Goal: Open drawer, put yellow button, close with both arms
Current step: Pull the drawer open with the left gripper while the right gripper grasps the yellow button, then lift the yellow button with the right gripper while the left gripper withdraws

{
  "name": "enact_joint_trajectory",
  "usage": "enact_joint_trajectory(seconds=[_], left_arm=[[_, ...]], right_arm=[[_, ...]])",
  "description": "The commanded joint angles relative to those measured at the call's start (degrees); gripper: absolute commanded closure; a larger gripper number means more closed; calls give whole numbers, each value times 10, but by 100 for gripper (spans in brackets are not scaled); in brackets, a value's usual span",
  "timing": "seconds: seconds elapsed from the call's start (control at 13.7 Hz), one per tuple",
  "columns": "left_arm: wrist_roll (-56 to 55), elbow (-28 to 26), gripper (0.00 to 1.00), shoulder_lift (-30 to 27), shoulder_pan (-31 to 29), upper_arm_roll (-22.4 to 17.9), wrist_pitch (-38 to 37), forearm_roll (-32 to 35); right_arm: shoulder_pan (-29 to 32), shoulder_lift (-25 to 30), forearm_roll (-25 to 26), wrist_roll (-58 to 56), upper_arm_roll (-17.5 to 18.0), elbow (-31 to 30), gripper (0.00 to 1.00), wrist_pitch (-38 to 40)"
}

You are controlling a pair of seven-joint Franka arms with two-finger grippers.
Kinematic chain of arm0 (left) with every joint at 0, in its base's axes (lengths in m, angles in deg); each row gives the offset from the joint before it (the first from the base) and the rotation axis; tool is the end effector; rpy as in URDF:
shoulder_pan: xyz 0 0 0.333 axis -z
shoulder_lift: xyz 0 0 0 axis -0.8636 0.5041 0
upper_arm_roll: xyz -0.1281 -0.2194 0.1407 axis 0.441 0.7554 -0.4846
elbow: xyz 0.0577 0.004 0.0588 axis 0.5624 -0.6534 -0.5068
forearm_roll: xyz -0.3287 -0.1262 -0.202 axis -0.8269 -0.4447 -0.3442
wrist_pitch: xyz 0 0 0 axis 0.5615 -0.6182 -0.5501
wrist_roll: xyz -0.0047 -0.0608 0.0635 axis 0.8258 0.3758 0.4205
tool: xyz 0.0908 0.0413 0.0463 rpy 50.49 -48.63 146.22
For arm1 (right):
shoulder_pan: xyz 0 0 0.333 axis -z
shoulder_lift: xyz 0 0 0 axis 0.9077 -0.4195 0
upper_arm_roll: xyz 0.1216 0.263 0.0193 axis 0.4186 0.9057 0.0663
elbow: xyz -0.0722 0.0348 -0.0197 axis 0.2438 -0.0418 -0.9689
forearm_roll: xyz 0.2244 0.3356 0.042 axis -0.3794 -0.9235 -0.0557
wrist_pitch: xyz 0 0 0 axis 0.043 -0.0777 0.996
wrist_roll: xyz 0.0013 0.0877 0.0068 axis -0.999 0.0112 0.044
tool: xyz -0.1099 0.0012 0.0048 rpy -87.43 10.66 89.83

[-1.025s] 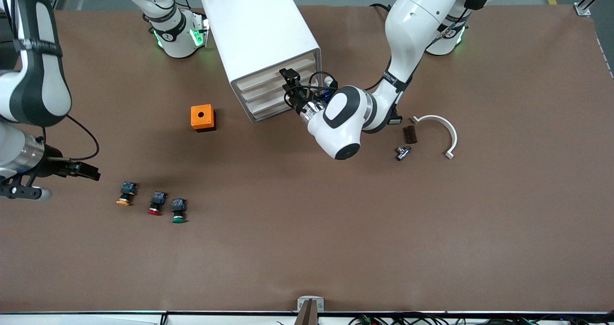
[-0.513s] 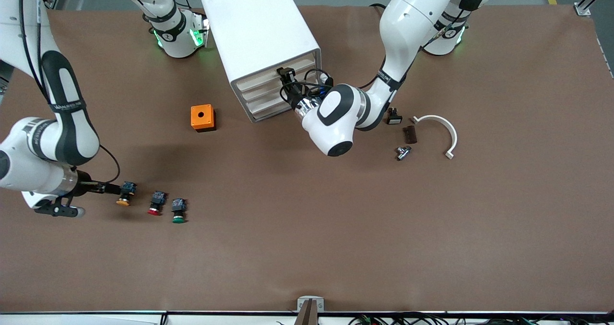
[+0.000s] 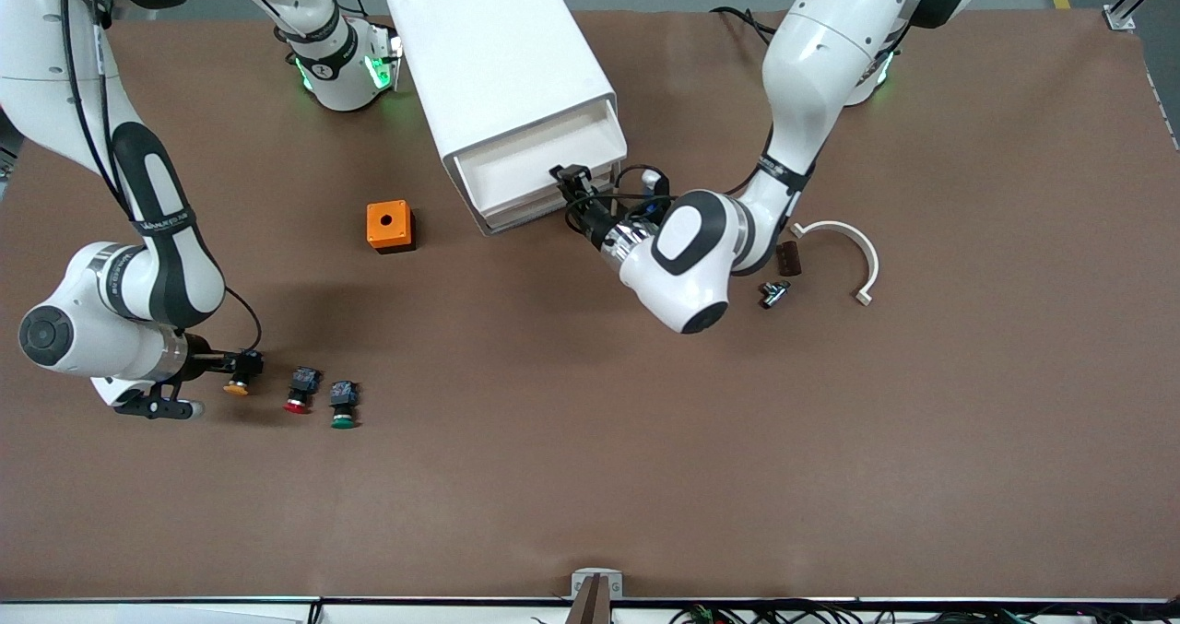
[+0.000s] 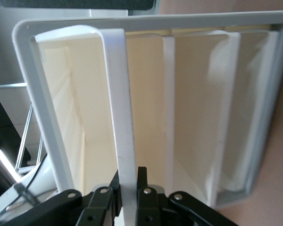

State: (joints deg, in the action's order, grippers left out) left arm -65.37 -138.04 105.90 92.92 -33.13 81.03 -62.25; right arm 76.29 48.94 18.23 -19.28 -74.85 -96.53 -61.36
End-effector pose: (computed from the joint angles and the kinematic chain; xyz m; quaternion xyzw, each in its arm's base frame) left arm 0.4935 -0.4733 0.2360 -0.3820 -0.7039 0.5494 0.2385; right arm 0.6410 -0.1113 0.1646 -0.9972 0.0489 0.0551 0.0122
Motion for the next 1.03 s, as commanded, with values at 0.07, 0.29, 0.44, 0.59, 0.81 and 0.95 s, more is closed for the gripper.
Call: enact_joint_trajectory(seconds=[0.07, 0.29, 0.44, 0.59, 0.81, 0.95], left_arm=[[33, 32, 99, 25, -13, -7, 30, 3], [43, 33, 99, 27, -14, -8, 52, 3], [44, 33, 84, 26, -13, -10, 54, 2], [43, 33, 22, 22, -13, -10, 54, 3], [41, 44, 1, 14, -29, -17, 48, 7], [42, 58, 1, 10, -49, -21, 45, 8]], right_arm=[[0, -9, 0, 0, 0, -3, 13, -13], [-5, -13, 0, 0, 0, -3, 39, -13], [-6, -13, 1, -1, 0, -3, 57, -12], [-7, -13, 1, -4, 0, -3, 77, -11], [-8, -10, 1, -5, 2, -2, 95, -6], [-18, 14, 1, -15, 2, 0, 98, 8]])
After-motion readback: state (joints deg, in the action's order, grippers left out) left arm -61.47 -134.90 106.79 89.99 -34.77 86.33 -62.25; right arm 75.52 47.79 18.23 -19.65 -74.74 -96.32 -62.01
